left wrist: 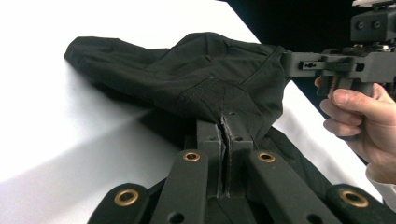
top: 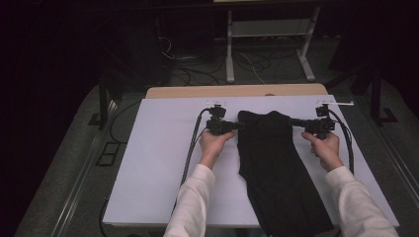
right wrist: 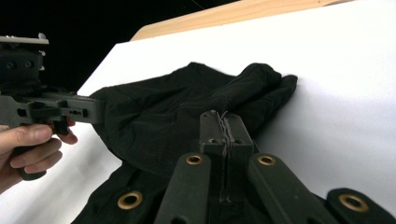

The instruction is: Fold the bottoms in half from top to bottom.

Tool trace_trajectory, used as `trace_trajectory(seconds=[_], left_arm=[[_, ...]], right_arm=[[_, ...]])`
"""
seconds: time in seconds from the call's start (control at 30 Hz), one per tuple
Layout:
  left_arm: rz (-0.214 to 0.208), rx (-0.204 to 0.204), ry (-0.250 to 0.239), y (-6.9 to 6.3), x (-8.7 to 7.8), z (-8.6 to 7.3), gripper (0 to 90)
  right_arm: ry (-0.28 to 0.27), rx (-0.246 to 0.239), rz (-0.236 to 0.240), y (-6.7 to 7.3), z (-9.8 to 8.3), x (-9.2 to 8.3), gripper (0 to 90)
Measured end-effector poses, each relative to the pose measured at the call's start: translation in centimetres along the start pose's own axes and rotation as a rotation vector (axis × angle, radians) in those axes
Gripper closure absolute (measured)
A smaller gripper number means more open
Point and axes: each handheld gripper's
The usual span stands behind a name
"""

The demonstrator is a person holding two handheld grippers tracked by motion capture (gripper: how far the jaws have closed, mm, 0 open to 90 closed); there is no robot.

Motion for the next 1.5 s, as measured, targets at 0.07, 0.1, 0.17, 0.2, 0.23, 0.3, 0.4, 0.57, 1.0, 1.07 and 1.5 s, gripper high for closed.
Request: trace_trajectory(seconds=[0.07,0.1,0.17,0.2,0.23,0.3,0.4,0.57,1.0,1.07,1.5], left_arm=[[-0.007,-0.006,0.001,0.0,-0.1,-0.2,86.9],[-0.01,-0.006,0.005,0.0,-0.1,-0.3,86.9],[-0.014,-0.003,0.005,0.0,-0.2,-0.5,86.9],[-0.019,-0.005,0.001,-0.1,-0.2,-0.6,86.9],[-0.021,-0.006,0.002,-0.2,-0.3,-0.7,86.9],[-0.027,-0.004,0.0,-0.4,-0.3,-0.8,86.9],[-0.027,0.011,0.016,-0.8,-0.3,-0.9,86.9],[-0.026,0.03,0.014,-1.5,-0.6,-0.8,86.9],[-0.056,0.045,-0.003,-3.5,-1.5,-1.5,87.0],[-0.06,0.05,-0.002,-3.9,-1.6,-1.8,86.9],[-0.098,0.047,-0.021,-5.4,-2.7,-3.1,86.9]], right_arm=[[0.0,-0.009,-0.002,0.2,-0.2,-0.4,87.9],[0.0,-0.009,-0.002,0.2,-0.2,-0.4,87.9],[0.004,-0.012,-0.001,0.3,-0.4,-0.6,87.9],[0.004,-0.013,-0.002,0.4,-0.4,-0.7,87.9],[0.001,-0.013,-0.004,0.4,-0.5,-0.9,87.9],[0.0,-0.01,-0.003,0.4,-0.7,-1.0,87.9],[0.011,-0.016,0.007,0.5,-1.0,-1.1,87.9],[0.017,-0.02,0.019,0.6,-1.4,-1.5,87.9],[0.016,-0.033,0.02,1.2,-2.4,-2.8,87.9],[0.013,-0.033,0.021,1.3,-2.5,-3.1,87.9],[0.011,-0.051,0.008,2.3,-3.9,-5.2,87.9]])
Point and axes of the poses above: each handheld gripper's, and its own axes: x roughly forward along the jaws, z roughly out of its top, y roughly to its left, and after that the axes turned 2 degrees about z, right-handed
